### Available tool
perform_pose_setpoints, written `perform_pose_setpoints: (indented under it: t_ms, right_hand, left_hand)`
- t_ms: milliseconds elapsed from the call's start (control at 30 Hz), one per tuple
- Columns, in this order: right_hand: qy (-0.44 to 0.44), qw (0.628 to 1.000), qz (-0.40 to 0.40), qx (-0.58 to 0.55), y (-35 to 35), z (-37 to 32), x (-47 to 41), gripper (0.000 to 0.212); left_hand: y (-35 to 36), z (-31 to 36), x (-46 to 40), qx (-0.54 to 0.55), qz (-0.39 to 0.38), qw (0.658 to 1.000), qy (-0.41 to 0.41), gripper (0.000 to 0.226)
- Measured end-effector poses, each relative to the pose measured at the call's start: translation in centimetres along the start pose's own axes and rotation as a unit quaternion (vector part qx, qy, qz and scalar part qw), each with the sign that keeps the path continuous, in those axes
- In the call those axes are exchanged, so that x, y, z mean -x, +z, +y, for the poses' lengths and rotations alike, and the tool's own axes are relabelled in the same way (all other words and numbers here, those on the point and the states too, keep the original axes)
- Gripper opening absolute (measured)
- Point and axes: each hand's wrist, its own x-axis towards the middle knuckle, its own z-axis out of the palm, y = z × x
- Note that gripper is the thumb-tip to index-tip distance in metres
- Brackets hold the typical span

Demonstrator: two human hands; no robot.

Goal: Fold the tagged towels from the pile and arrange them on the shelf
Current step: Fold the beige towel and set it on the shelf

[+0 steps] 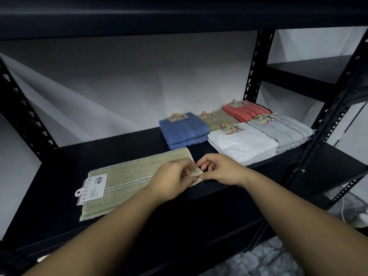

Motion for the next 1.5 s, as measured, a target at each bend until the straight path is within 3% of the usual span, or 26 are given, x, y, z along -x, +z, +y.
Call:
perform_pose_setpoints:
  t_ms: [200,467,600,833,933,1167,1500]
  right_hand:
    - [0.026,0.999,0.014,-0.016,0.1,-0.3,-0.1,0.02]
    - [0.033,0.999,0.034,0.01,0.7,-0.7,-0.3,0.007]
    - [0.01,0.994,0.037,0.101,1.4,-1.0,-0.4,0.021]
    - [0.02,0.996,0.031,0.085,1.1,-1.0,-0.4,0.027]
    - [0.043,0.995,0.02,0.083,1.0,-1.2,-1.0,0.027]
    - [-0.007,0.977,0.185,0.108,2.7,-3.3,-4.1,0.003]
    - [-0.059,0.946,0.153,0.279,5.4,-1.6,-4.7,0.028]
  left_hand:
    - [0.6,0.0,0.0,0.03,0.005,0.999,-0.016,0.009]
    - [-0.6,-1.2,1.1,0.057,-0.003,0.998,-0.032,0.014]
    - [-0.6,-0.8,1.4,0.066,0.015,0.997,-0.027,0.015]
    - [-2.2,-2.4,2.5,0.048,-0.027,0.998,-0.012,0.019]
    - [-1.8,-2.0,2.7,0.032,-0.006,0.999,0.004,0.011]
    - [0.0,-0.9,1.4,0.061,0.049,0.997,-0.003,0.011]
    - [-3.8,-2.9,5.8,0.027,0.004,1.0,-0.007,0.005]
